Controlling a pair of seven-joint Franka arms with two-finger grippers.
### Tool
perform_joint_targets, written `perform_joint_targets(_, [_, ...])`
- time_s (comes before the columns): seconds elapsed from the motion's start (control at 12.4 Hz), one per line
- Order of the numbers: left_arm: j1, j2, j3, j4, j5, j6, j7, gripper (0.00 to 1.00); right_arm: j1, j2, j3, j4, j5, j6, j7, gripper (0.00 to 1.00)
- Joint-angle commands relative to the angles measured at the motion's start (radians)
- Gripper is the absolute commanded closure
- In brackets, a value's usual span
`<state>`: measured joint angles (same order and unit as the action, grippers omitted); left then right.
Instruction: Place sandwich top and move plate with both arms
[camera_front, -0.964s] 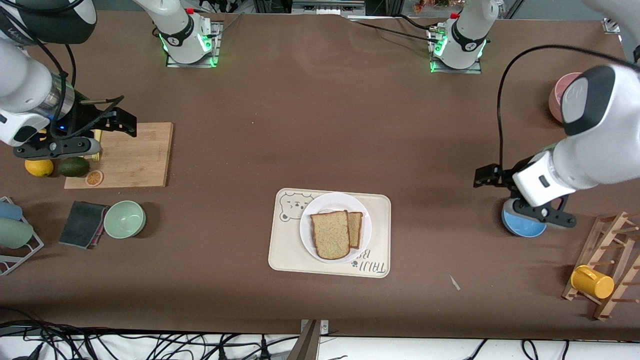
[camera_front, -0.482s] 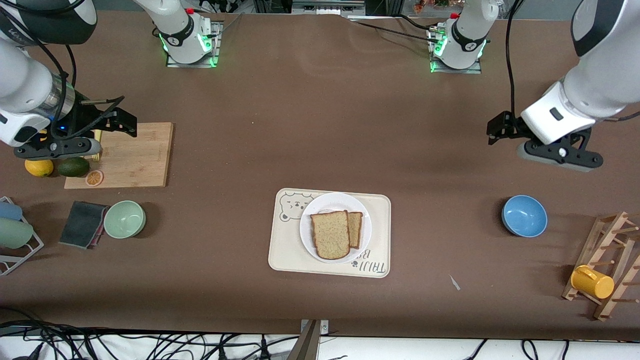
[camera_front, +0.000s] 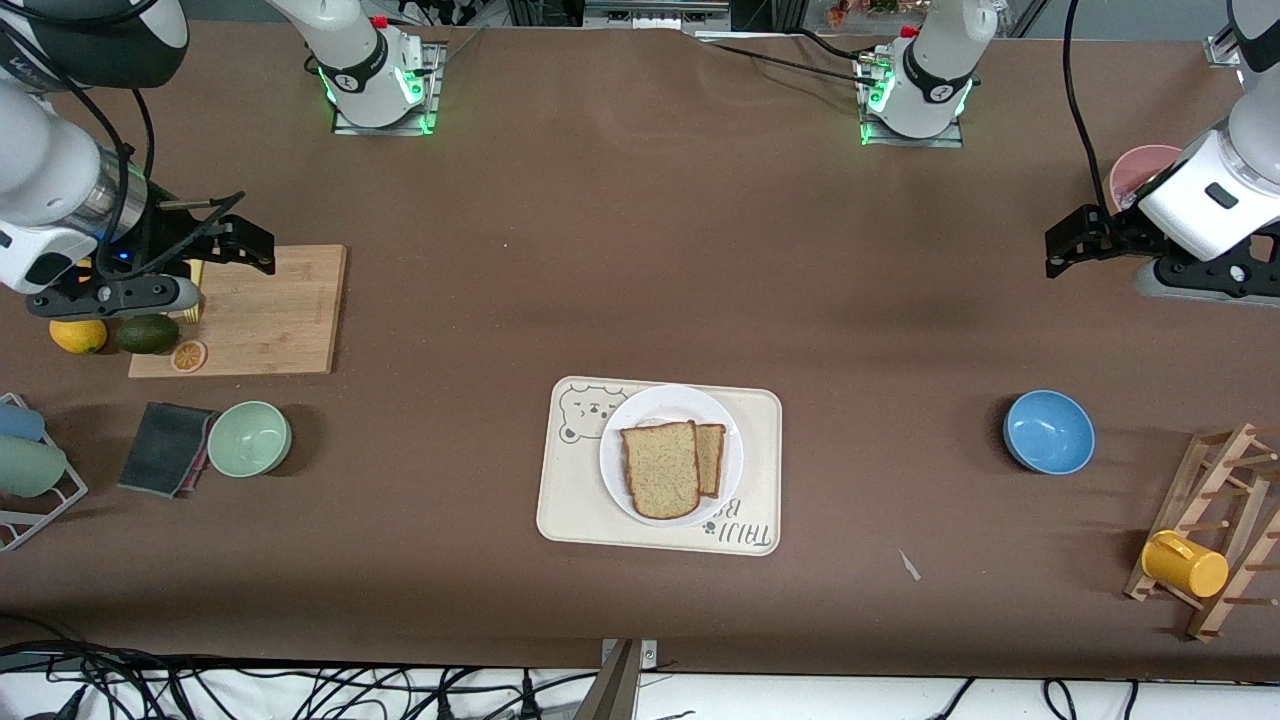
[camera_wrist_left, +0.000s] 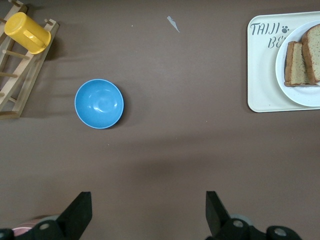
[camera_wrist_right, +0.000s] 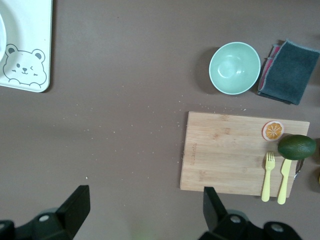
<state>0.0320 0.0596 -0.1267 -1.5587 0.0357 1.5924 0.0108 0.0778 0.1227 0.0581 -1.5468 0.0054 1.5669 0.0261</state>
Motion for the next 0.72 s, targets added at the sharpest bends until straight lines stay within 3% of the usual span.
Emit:
perform_joint_targets(0.0, [-0.023,-0.03,0.012,-0.035,0.018,0.008,-0.005,0.0,-0.015,-0.008,-0.001,0.011,0.021,0.002,-0.018,0.0])
perform_joint_targets(0.64, [-0.014,-0.021,0.007,-0.018,-0.033,-0.002,0.009,0.0,-0.015,-0.008,-0.001,0.011,0.016,0.004,-0.015,0.0])
